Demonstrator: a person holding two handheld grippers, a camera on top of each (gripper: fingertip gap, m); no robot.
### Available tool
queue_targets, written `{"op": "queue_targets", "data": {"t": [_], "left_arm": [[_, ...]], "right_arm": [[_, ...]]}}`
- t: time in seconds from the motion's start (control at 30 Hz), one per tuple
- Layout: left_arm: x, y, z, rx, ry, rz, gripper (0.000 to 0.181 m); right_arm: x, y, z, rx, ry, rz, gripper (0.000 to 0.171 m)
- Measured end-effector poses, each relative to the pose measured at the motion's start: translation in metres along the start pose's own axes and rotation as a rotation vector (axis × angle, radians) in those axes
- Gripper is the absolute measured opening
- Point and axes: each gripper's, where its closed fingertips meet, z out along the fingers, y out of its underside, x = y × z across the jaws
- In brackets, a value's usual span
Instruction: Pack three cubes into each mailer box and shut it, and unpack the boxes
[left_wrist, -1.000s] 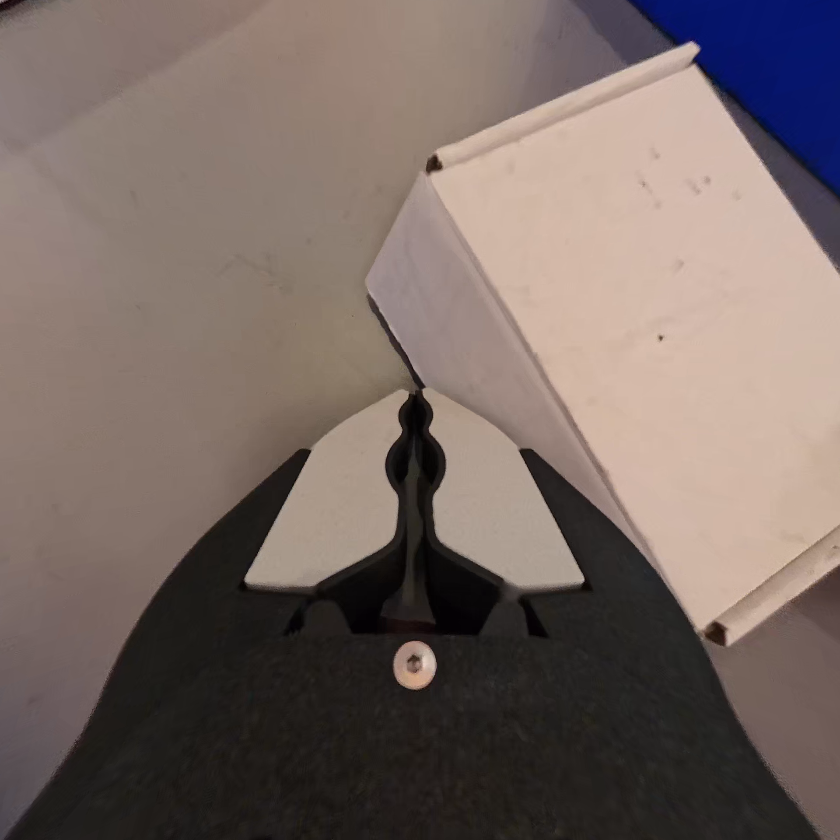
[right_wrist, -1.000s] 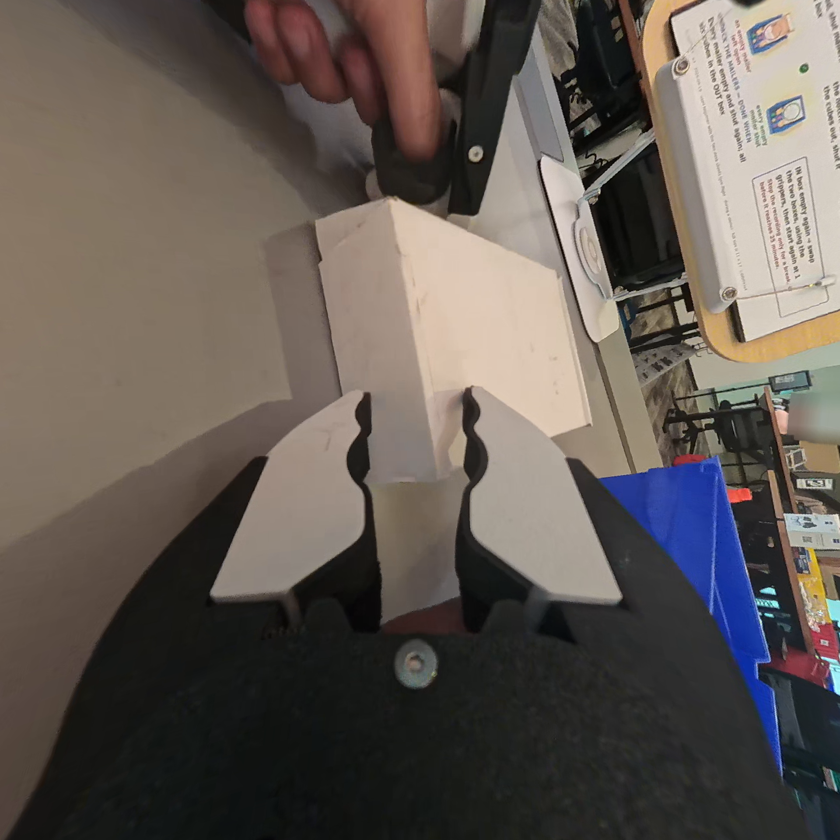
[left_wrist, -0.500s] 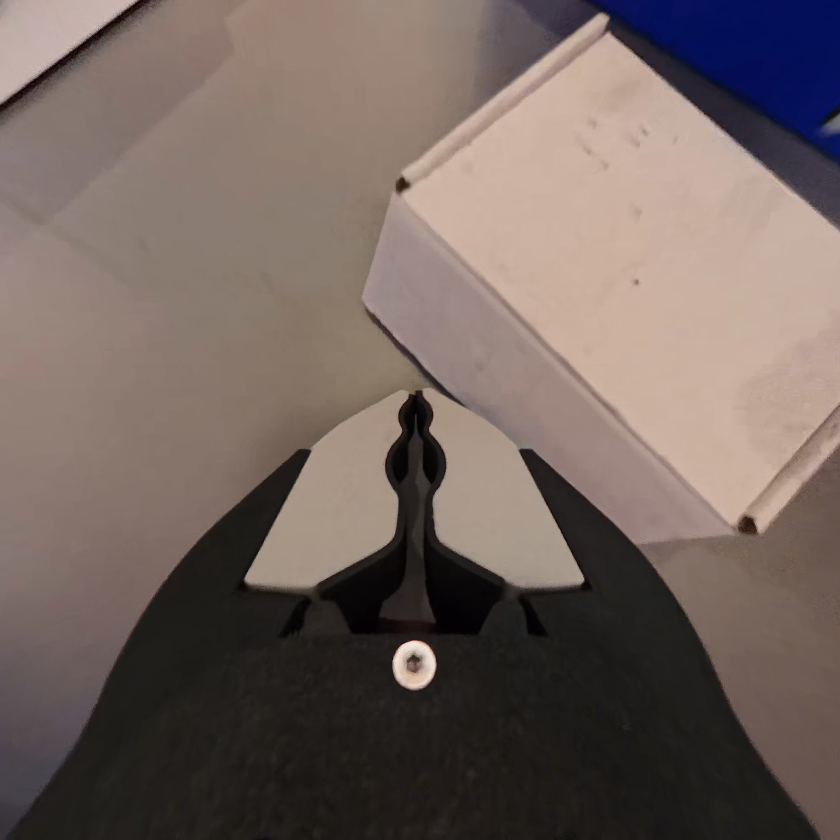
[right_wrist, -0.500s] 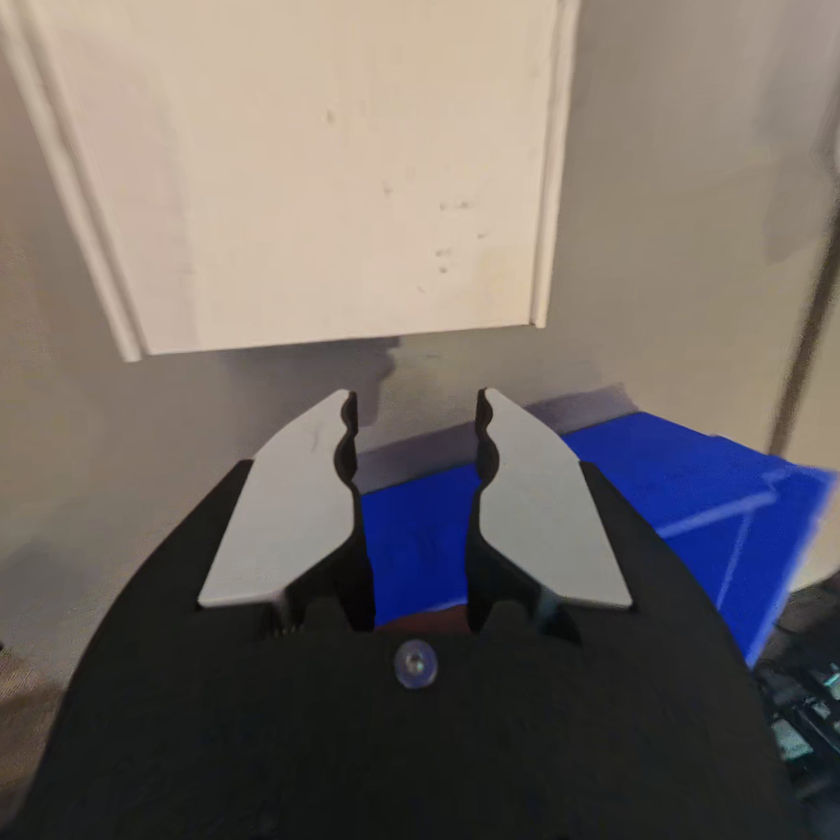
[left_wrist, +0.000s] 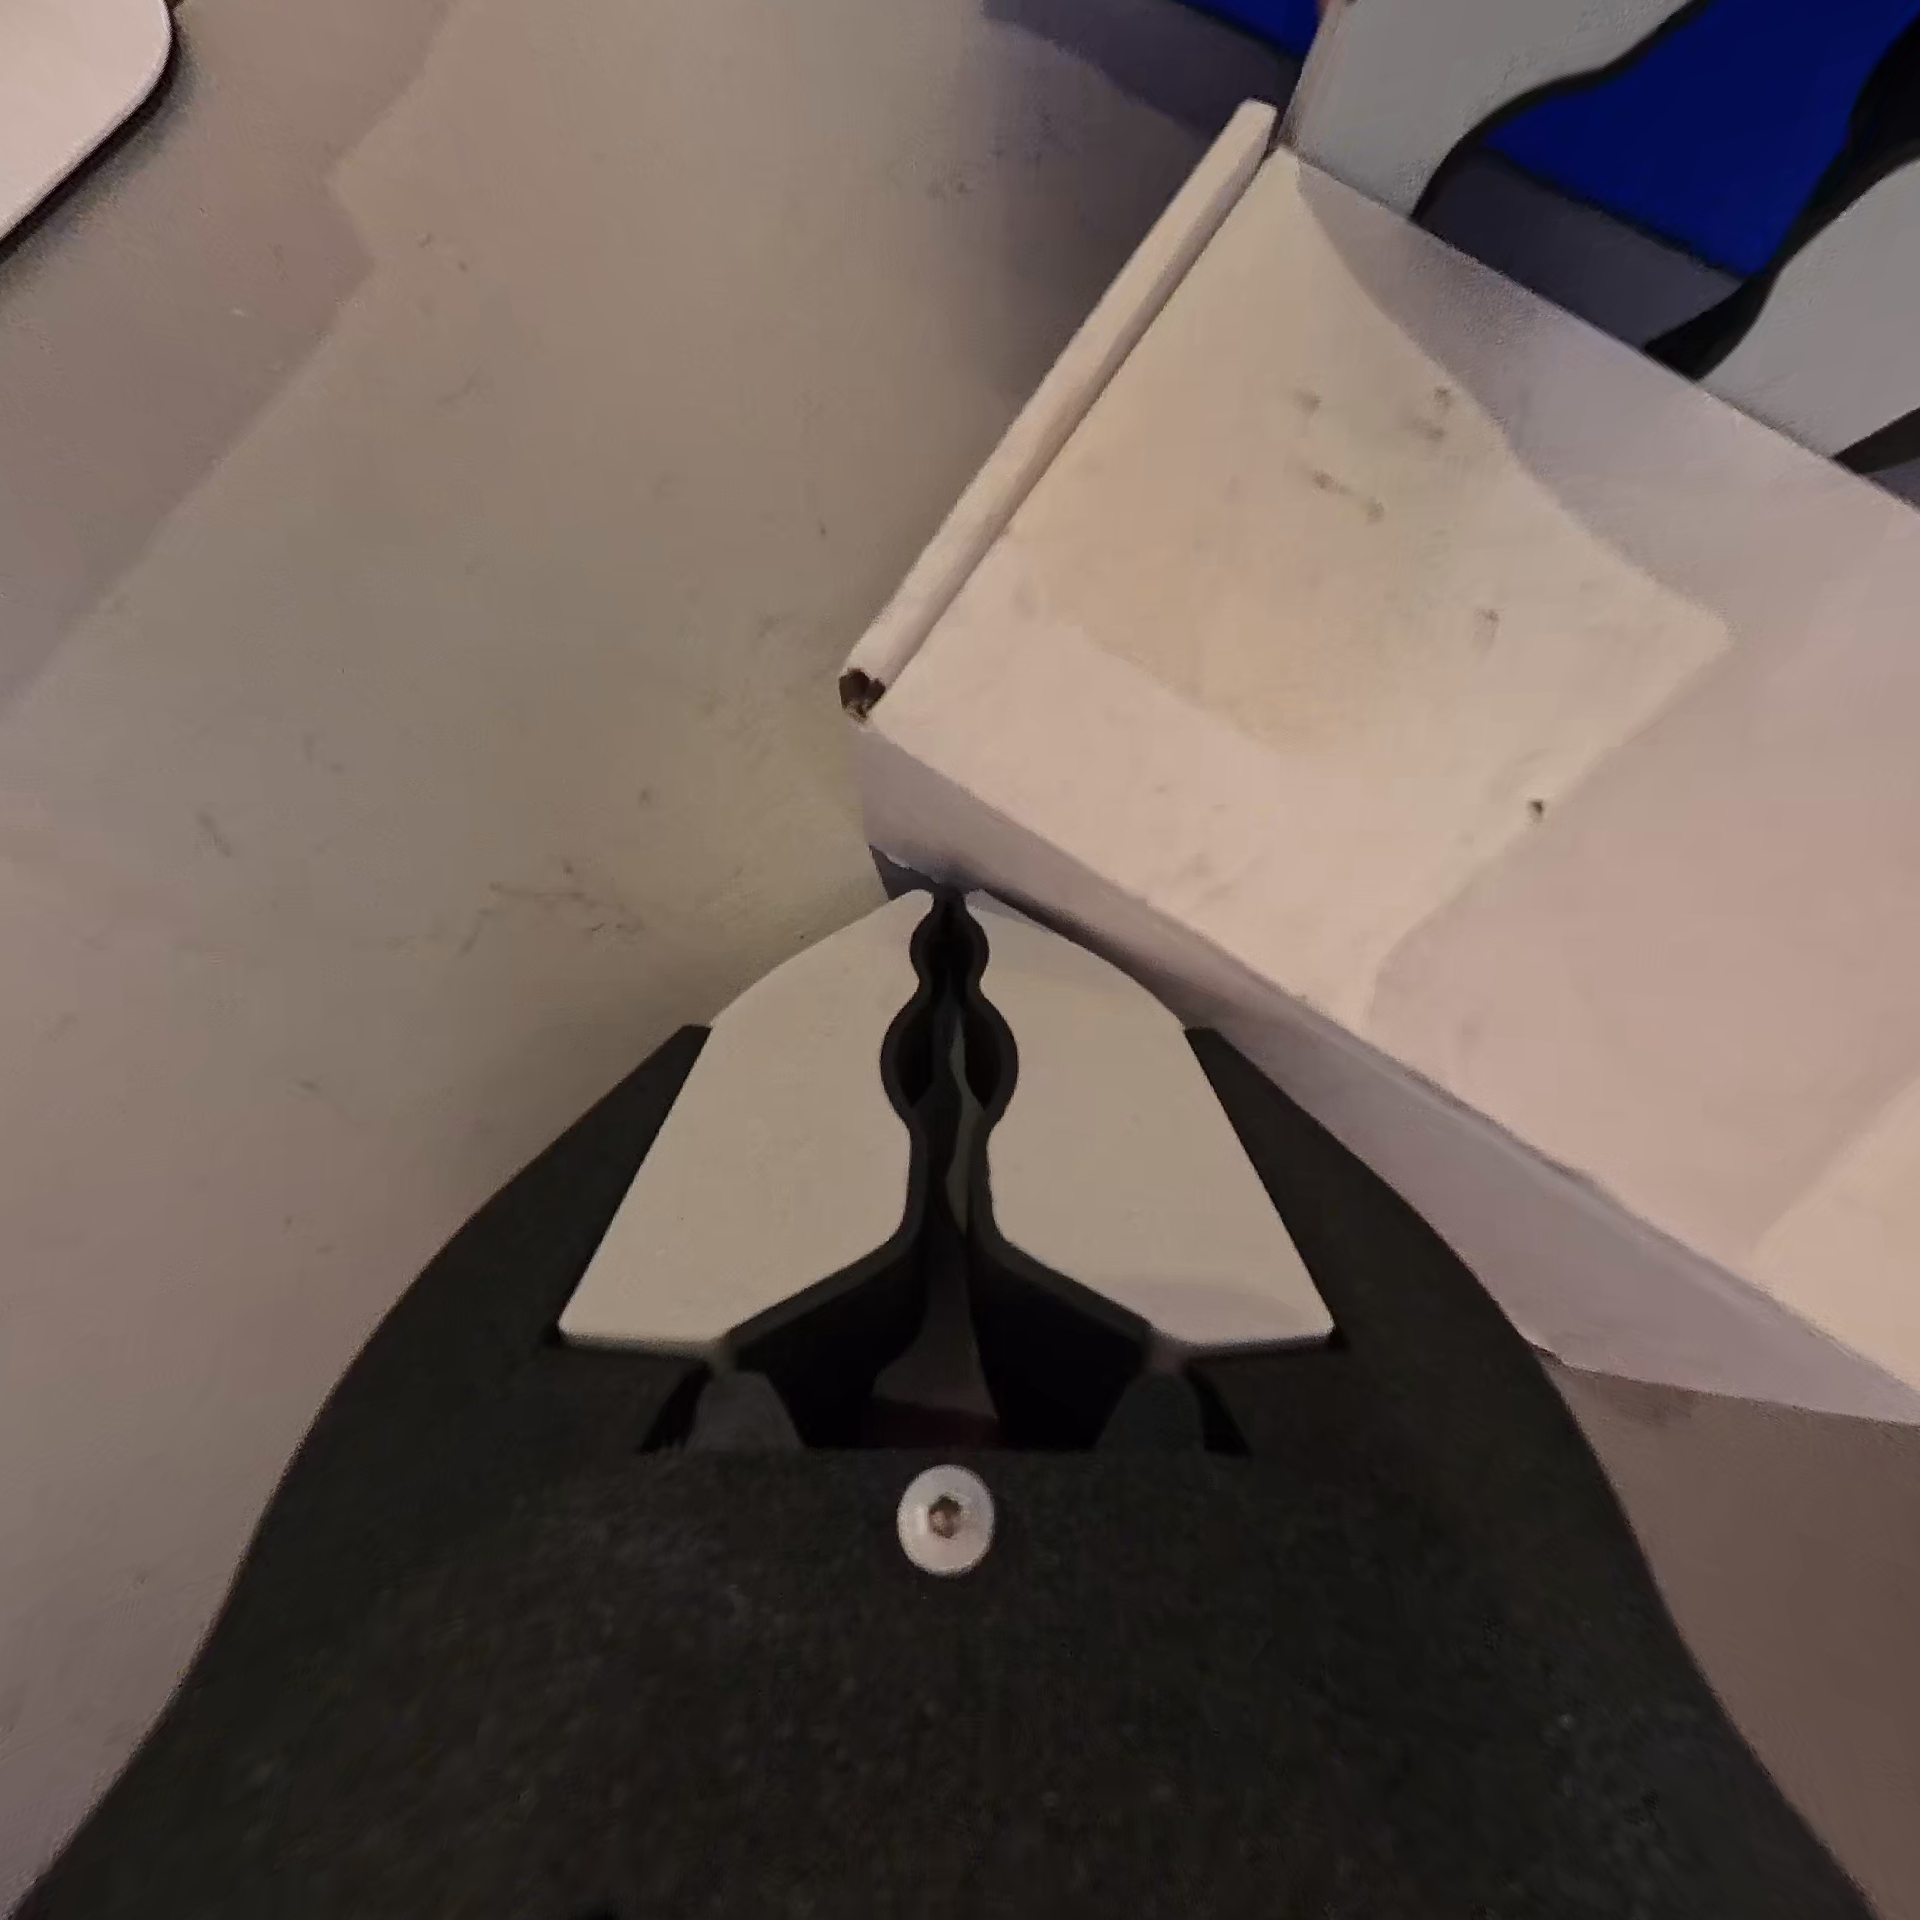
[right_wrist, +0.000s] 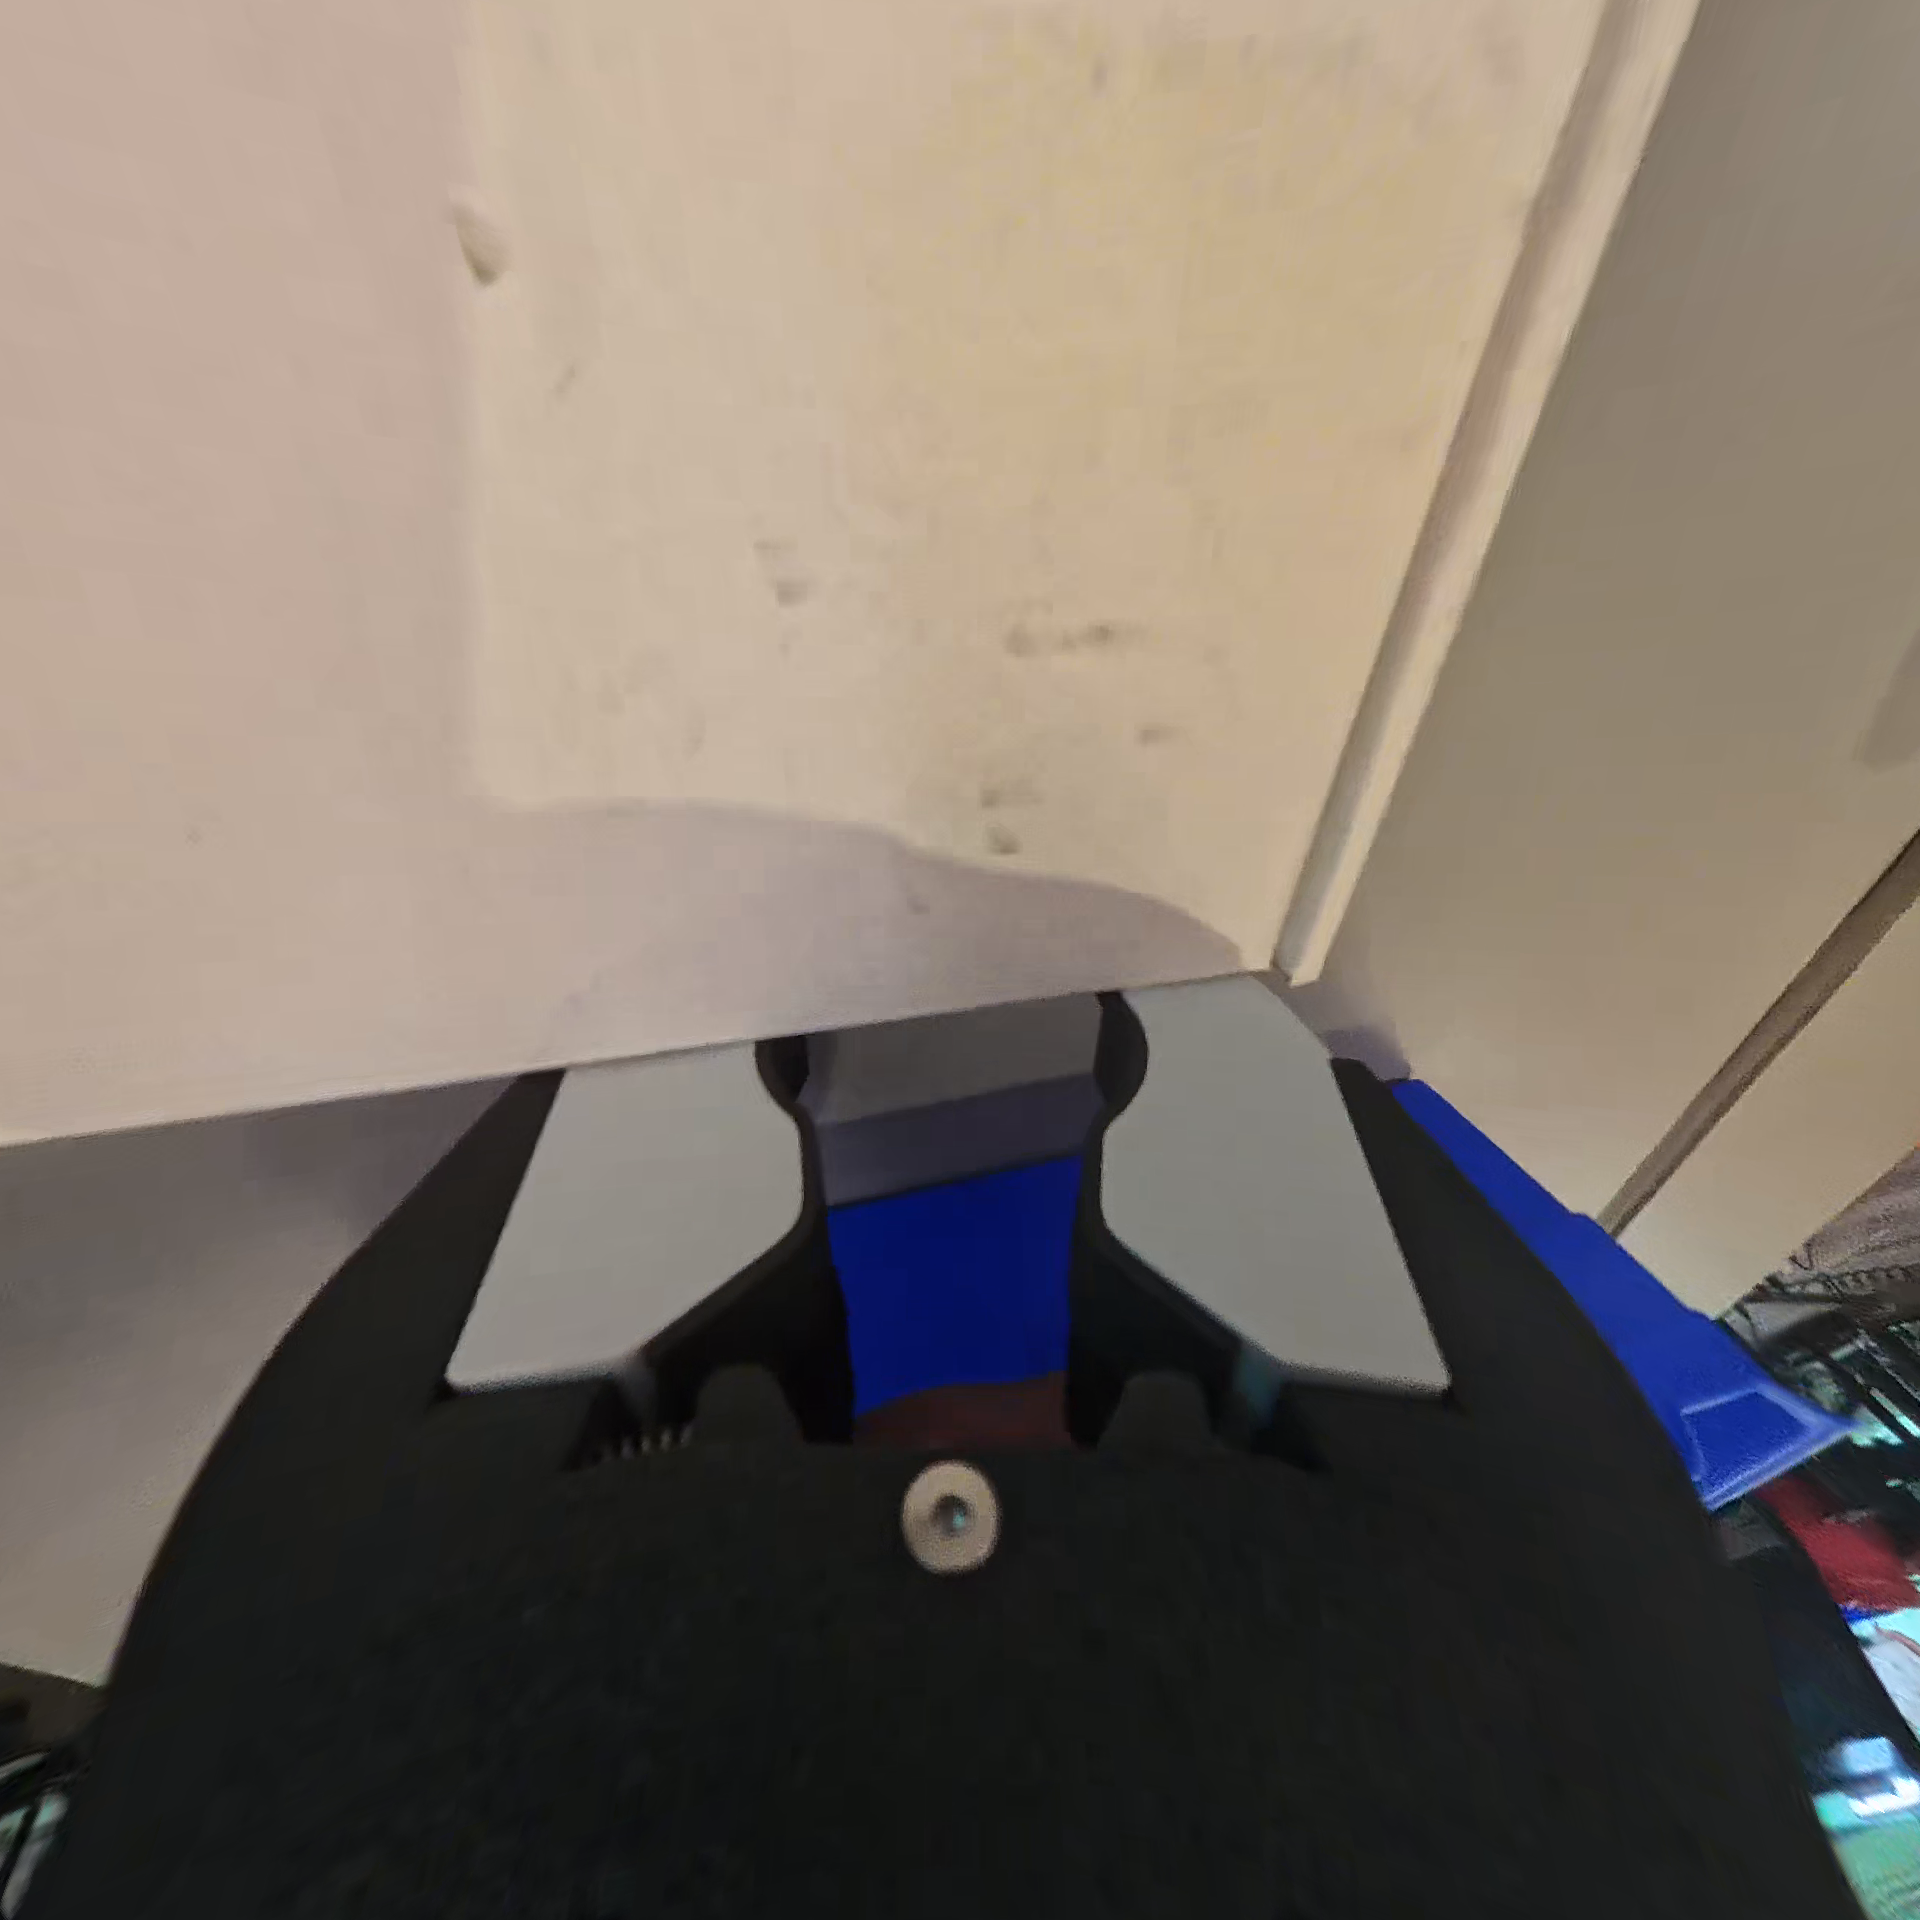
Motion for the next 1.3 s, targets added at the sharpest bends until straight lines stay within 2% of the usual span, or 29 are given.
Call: {"op": "queue_targets", "data": {"t": [0.1, 0.2, 0.27, 0.43, 0.6, 0.8, 0.97, 1.07, 1.3], "left_arm": [[-0.004, 0.003, -0.004, 0.004, -0.016, -0.015, 0.0], [-0.003, 0.012, -0.013, -0.009, 0.028, -0.115, 0.0], [0.008, 0.023, -0.021, -0.039, 0.046, -0.069, 0.0], [0.05, 0.034, -0.034, -0.049, 0.135, -0.007, 0.0], [0.055, 0.032, -0.028, -0.016, 0.097, -0.038, 0.0], [0.051, 0.034, -0.03, -0.021, 0.067, -0.048, 0.0], [0.069, 0.049, -0.044, -0.094, 0.135, -0.048, 0.0], [0.09, 0.055, -0.047, -0.116, 0.176, -0.041, 0.0], [0.094, 0.052, -0.043, -0.105, 0.099, -0.026, 0.0]], "right_arm": [[0.002, -0.005, -0.003, 0.031, 0.008, 0.023, 0.05], [0.008, -0.004, -0.011, 0.02, 0.068, 0.011, 0.045], [0.001, -0.001, -0.019, -0.023, 0.078, -0.043, 0.045], [-0.035, -0.003, -0.012, -0.067, -0.08, -0.112, 0.049], [-0.042, -0.011, -0.012, 0.023, -0.127, -0.064, 0.047], [-0.037, -0.009, -0.008, 0.004, -0.08, -0.054, 0.045], [-0.048, -0.001, -0.022, -0.087, -0.023, -0.112, 0.045], [-0.062, -0.005, -0.02, -0.067, -0.05, -0.126, 0.045], [-0.073, -0.011, -0.014, 0.046, -0.129, -0.062, 0.044]]}}
